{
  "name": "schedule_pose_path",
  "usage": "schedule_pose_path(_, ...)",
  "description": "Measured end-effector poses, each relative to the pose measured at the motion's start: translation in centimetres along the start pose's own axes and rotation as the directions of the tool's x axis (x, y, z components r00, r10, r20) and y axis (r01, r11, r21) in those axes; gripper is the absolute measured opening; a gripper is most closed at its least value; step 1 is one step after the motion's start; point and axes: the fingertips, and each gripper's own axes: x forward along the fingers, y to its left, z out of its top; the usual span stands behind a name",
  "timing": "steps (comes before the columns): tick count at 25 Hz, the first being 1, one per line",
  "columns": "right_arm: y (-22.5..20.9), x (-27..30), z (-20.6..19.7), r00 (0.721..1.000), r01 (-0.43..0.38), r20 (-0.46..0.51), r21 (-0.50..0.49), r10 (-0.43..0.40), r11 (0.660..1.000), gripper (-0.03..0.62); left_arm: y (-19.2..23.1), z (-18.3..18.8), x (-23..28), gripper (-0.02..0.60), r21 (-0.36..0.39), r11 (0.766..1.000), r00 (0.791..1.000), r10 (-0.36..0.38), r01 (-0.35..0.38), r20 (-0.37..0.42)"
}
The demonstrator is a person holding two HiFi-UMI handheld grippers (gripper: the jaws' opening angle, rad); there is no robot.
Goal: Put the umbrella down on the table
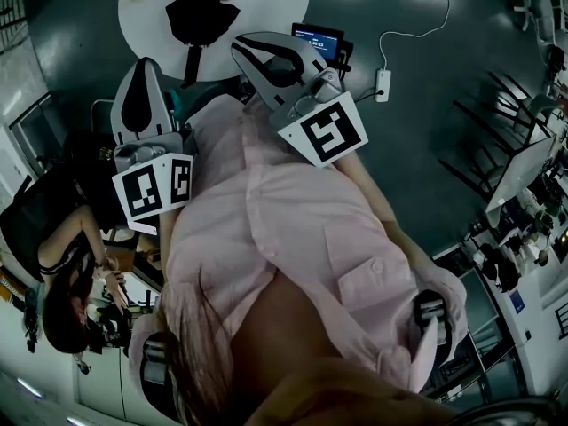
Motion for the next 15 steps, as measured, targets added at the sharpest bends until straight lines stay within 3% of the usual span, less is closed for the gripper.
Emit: schedule_pose_path(15,0.89,0.07,0.31,1.0,-0.004,-0.005,-0.012,0.004,1.0,0.04,0.61,0.14,-0.92,0.018,-0.011,1.0,1.0,0.01,-0.01,0.003)
